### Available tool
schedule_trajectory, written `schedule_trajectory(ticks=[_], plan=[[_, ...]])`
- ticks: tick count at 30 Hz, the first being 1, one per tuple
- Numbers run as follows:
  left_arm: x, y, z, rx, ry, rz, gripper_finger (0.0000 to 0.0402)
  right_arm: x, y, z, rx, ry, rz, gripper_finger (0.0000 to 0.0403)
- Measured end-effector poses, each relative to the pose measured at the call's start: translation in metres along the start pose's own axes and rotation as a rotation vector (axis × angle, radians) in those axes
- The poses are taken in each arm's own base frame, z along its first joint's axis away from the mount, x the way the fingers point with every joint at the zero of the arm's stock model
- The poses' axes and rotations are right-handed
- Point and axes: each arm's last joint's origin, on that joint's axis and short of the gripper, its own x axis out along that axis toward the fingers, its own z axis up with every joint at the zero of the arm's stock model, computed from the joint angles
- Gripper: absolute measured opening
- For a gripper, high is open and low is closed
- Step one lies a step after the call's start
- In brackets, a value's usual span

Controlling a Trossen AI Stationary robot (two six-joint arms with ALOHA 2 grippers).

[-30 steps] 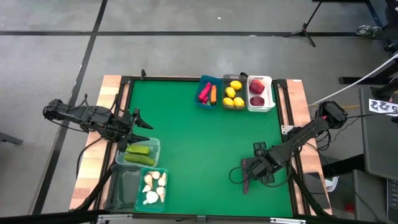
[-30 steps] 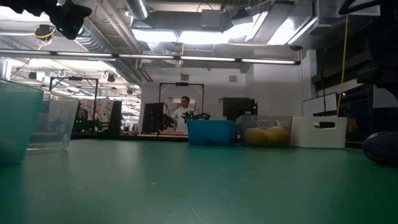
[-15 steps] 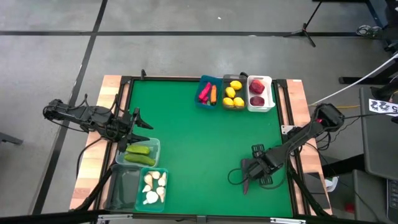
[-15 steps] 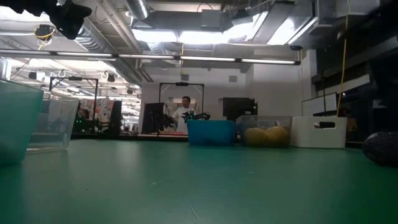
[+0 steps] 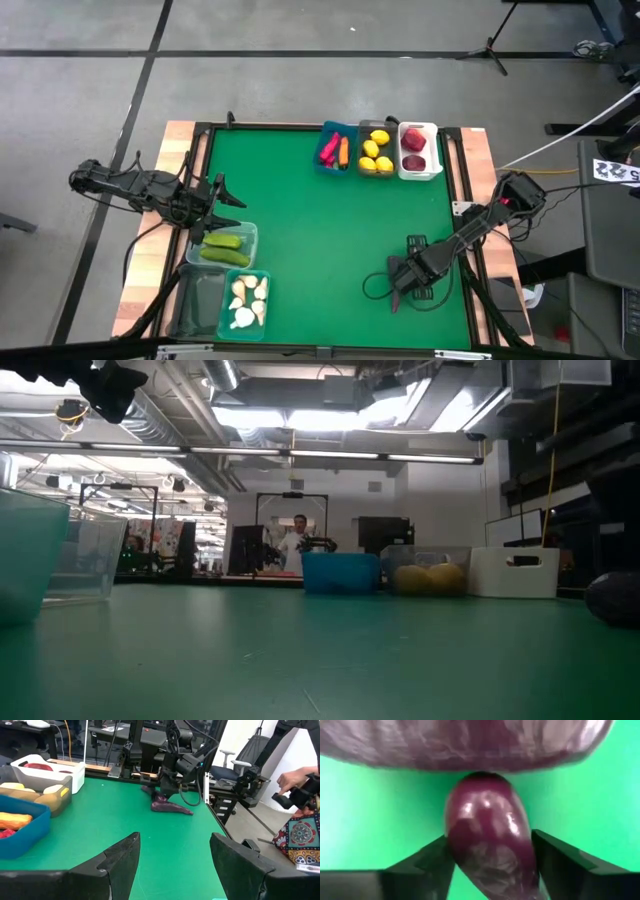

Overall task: Sort produce into baskets
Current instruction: Put the violet eggplant into the bottom black bin

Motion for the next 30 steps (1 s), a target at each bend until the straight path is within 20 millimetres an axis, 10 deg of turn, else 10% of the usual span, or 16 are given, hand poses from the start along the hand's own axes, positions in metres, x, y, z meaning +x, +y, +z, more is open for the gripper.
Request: schedule_trajectory(ticks=[6,17,30], plan=[[0.0,0.0,0.0,0.0,0.0,0.0,0.0237,-0.008,0.003,0.005,-0.014,-0.029,-0.004,0.0176],[0.0,0.0,0.0,0.0,0.0,0.0,0.0237,-0.049,0.006,0.017,0.031,-0.165,-0.208,0.0208],[0.0,-0.001,0.003,-0.004,-0.035,-0.009,0.0237,-0.145,0.003,0.107,-0.006,-1.033,-0.324,0.0196]])
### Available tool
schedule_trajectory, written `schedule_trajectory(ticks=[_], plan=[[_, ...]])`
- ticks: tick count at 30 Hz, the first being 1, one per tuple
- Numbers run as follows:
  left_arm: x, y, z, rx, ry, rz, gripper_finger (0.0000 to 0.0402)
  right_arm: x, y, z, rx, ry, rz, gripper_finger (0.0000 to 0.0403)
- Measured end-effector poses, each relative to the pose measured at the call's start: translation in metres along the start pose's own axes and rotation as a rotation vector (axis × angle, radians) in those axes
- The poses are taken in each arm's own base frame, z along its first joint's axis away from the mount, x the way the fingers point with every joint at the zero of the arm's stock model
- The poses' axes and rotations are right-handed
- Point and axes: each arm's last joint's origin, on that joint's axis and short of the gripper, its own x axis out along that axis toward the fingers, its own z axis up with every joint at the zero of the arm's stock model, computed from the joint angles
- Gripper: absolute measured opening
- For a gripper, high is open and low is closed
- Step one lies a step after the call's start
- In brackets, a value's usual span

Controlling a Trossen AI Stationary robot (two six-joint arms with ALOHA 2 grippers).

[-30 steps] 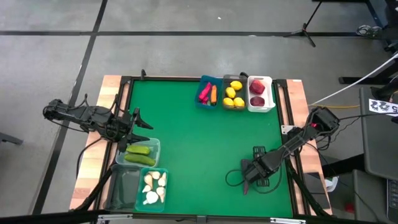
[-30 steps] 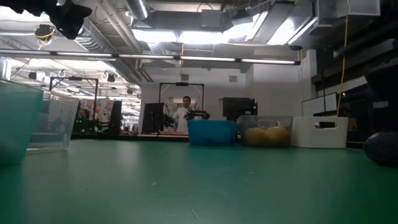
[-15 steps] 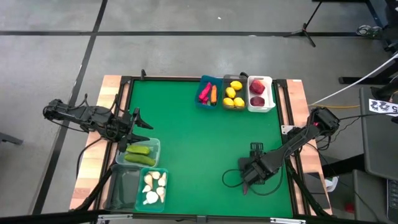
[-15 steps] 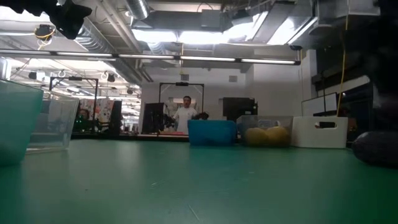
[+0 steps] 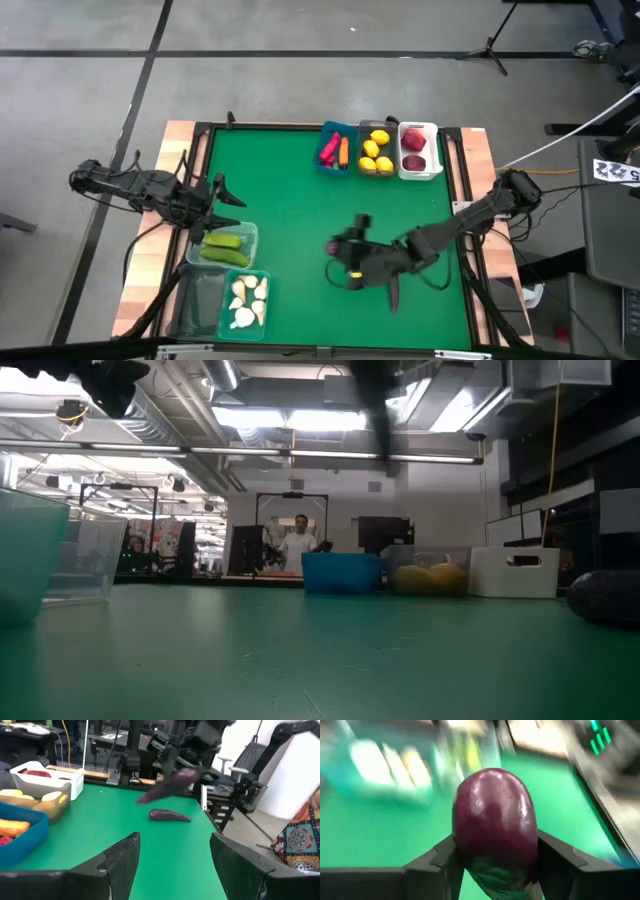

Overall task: Sort produce into baskets
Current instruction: Put the violet eggplant into the bottom black bin

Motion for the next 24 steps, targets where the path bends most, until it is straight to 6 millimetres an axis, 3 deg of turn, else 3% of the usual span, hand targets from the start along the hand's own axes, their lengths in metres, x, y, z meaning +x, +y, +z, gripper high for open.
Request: schedule_trajectory(ticks=[5,11,18,24], plan=[[0.0,-0.001,0.004,-0.031,-0.04,-0.016,0.0237,0.033,-0.004,0.039,-0.002,-0.383,0.177,0.0202],[-0.004,-0.002,0.009,-0.041,-0.102,-0.037,0.0237,0.087,-0.003,0.046,0.018,-0.652,0.287,0.0203],[-0.016,-0.002,0.015,-0.059,-0.189,-0.071,0.0237,0.15,0.016,0.074,0.051,-0.749,0.472,0.0204],[-0.029,-0.002,0.018,-0.067,-0.258,-0.093,0.0237,0.182,0.033,0.107,-0.002,-0.748,0.622,0.0204]])
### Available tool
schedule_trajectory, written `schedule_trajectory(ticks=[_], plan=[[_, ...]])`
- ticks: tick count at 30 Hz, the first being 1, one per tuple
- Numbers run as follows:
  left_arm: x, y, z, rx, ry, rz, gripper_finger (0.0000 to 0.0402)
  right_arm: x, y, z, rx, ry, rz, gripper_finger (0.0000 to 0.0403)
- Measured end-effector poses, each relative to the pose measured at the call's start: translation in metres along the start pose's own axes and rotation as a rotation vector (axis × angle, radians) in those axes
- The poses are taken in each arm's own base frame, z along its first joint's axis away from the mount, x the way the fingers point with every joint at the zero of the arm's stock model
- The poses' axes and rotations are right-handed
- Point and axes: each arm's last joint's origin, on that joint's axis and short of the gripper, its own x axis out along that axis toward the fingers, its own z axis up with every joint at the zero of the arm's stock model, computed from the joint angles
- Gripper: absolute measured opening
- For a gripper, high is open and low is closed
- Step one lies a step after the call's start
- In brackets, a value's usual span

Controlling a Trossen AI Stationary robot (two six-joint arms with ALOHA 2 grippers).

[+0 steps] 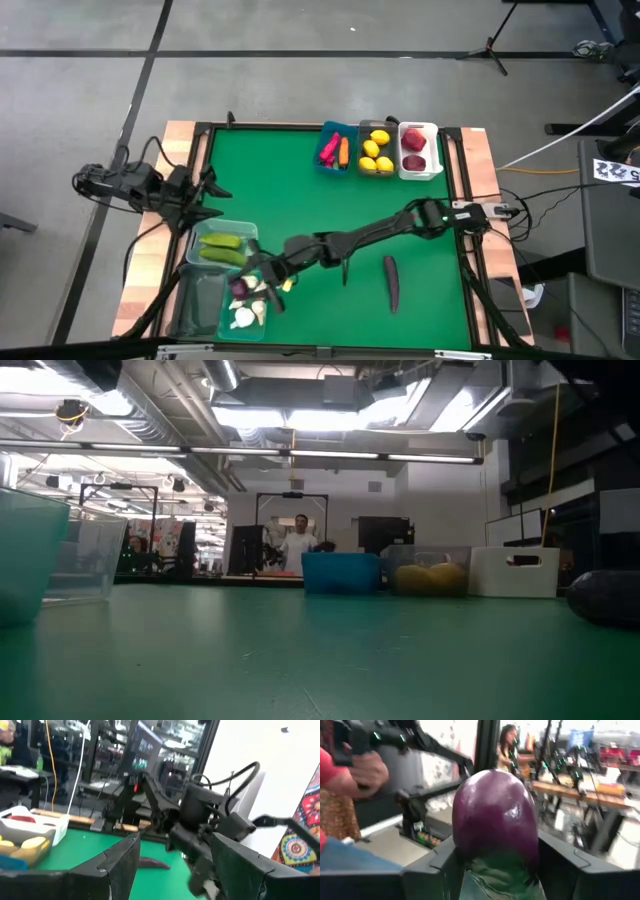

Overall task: Sort produce into baskets
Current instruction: Put the violet eggplant into the bottom black bin

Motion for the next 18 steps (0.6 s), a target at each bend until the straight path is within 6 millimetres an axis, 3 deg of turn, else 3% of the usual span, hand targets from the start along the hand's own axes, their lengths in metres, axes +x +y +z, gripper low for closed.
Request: schedule_trajectory(ticks=[7,18], plan=[[-0.014,0.0,0.006,0.004,-0.077,-0.02,0.0237,0.024,-0.004,0.003,-0.01,-0.049,0.084,0.0204],[-0.022,0.0,0.009,0.023,-0.123,-0.031,0.0237,0.031,-0.014,-0.01,-0.009,-0.213,0.081,0.0205]])
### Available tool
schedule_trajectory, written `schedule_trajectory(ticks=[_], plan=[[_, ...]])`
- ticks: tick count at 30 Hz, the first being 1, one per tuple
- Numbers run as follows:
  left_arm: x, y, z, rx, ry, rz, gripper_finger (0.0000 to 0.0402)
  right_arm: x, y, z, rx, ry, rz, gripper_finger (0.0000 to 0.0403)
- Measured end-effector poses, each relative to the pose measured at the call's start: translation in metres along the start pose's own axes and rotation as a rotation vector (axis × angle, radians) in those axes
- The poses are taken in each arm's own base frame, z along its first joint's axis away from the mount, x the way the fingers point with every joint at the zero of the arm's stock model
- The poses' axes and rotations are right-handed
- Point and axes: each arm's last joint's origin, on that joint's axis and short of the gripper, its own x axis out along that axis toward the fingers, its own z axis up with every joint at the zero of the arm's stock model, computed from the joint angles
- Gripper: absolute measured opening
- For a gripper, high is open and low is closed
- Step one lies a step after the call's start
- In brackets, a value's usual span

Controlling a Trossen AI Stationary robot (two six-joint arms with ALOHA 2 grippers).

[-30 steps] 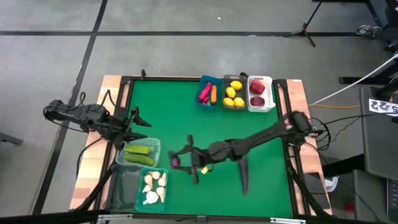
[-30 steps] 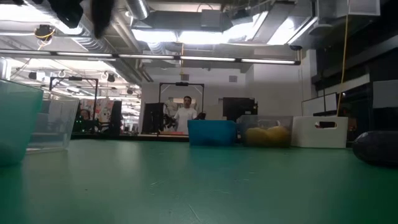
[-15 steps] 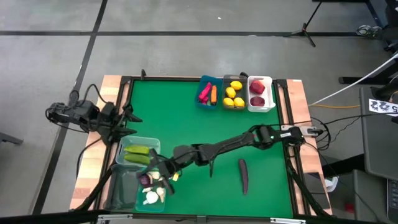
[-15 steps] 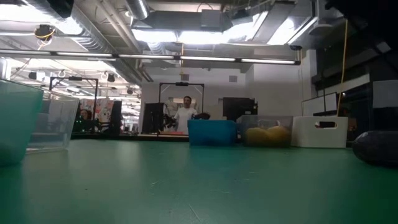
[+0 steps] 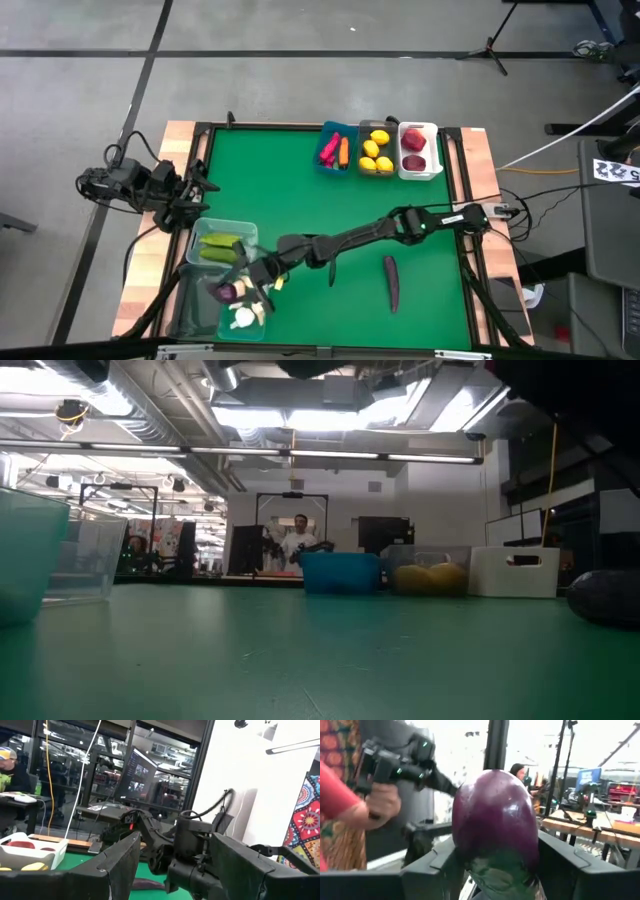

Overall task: Sort produce into baskets
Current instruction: Put the violet eggplant into the bottom black bin

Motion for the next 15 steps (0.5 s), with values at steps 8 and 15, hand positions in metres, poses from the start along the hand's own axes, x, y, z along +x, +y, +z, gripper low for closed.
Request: schedule_trajectory(ticks=[8,15], plan=[[0.0,0.0,0.0,0.029,0.001,0.001,0.0237,-0.004,-0.013,-0.005,0.021,-0.013,-0.065,0.0205],[0.0,0.0,0.0,0.033,0.002,0.001,0.0237,-0.004,-0.011,-0.02,0.039,0.013,-0.067,0.0205]])
